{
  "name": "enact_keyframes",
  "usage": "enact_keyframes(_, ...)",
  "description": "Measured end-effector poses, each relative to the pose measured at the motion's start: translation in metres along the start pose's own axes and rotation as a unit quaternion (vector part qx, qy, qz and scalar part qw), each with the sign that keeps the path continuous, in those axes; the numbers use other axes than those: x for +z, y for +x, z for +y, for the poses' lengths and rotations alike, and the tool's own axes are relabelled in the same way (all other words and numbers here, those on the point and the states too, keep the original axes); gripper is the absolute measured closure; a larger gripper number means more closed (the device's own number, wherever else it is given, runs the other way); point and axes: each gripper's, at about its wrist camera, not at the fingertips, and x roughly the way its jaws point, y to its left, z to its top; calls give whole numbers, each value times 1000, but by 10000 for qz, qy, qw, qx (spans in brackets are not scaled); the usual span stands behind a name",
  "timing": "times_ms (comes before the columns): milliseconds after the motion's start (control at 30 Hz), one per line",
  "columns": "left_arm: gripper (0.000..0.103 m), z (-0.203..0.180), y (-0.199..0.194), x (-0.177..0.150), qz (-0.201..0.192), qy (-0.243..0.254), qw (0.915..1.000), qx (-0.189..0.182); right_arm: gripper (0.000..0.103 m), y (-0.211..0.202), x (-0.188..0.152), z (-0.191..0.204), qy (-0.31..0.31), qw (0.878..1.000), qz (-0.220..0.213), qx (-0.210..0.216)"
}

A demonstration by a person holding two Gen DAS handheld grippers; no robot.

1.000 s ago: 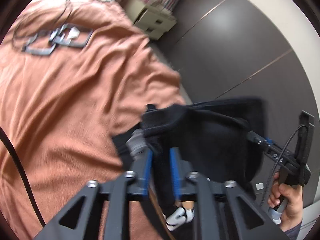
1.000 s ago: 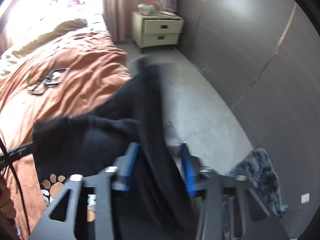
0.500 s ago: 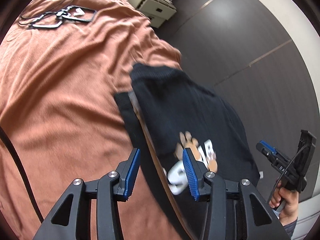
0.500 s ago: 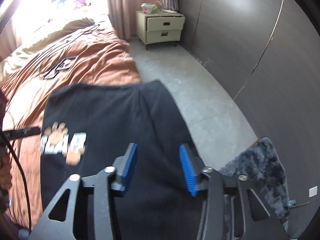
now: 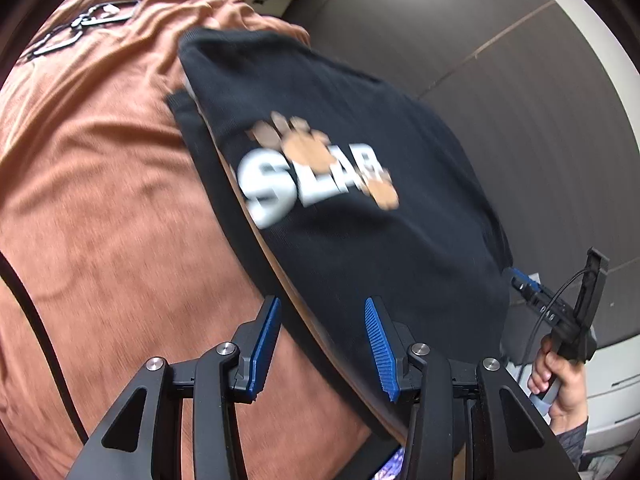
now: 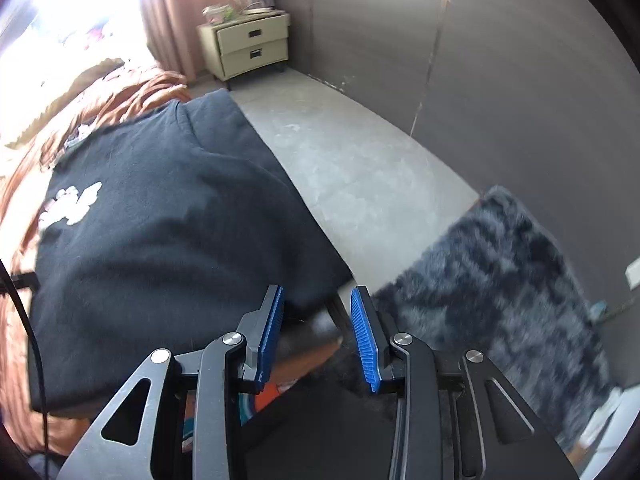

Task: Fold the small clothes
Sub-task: 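Lower the shirt onto the black shirt stack with both tools, then open both tools and release the shirt on top of the stack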

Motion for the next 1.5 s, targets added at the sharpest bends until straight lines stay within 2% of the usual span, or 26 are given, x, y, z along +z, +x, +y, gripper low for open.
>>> enact_keyframes(133,58,-11,1,-15,77,90,9999,-17,71,-29,-11,-8,179,9994,-295,83)
enact_keyframes(233,58,-20,2,-26,137,152,9998,-49,71,-47,-26,11,127,9979,-512,369)
enact_keyframes(400,56,-35,6,-37,204,230,9995,-109,71,-61,-59,48,-193,9954,-636,694)
enact_keyframes(600,53,-45,14,-50,257,135,9987,-421,71,-60,-66,56,-448,9908,-825,977)
enact_keyframes(667,53,-44,19,-56,270,97,9987,-421,71,-55,-70,51,-425,9899,-814,1083)
enact_keyframes(767,52,-41,29,-65,400,35,9982,-443,71,-35,-80,45,-443,9921,-514,1056)
enact_keyframes(867,52,-29,45,-73,731,-252,9941,-759,71,-35,-98,35,-408,9920,-541,1064)
enact_keyframes(933,52,-25,46,-74,761,-314,9931,-840,71,-40,-107,27,-315,9919,-508,1125)
enact_keyframes(1000,53,-28,41,-74,783,-209,9939,-746,72,-48,-113,21,-324,9922,-380,1145)
enact_keyframes(1067,60,-39,35,-76,816,-28,9949,-597,74,-60,-119,12,-258,9921,-276,1199)
enact_keyframes(1133,64,-48,23,-80,802,111,9957,-461,74,-83,-122,2,-176,9924,-351,1162)
enact_keyframes(1300,65,-62,-22,-86,400,264,9985,-272,74,-139,-126,-6,-46,9913,-560,1191)
enact_keyframes(1500,65,-68,-89,-99,-131,425,9990,-63,74,-198,-151,-1,-79,9899,-755,1195)
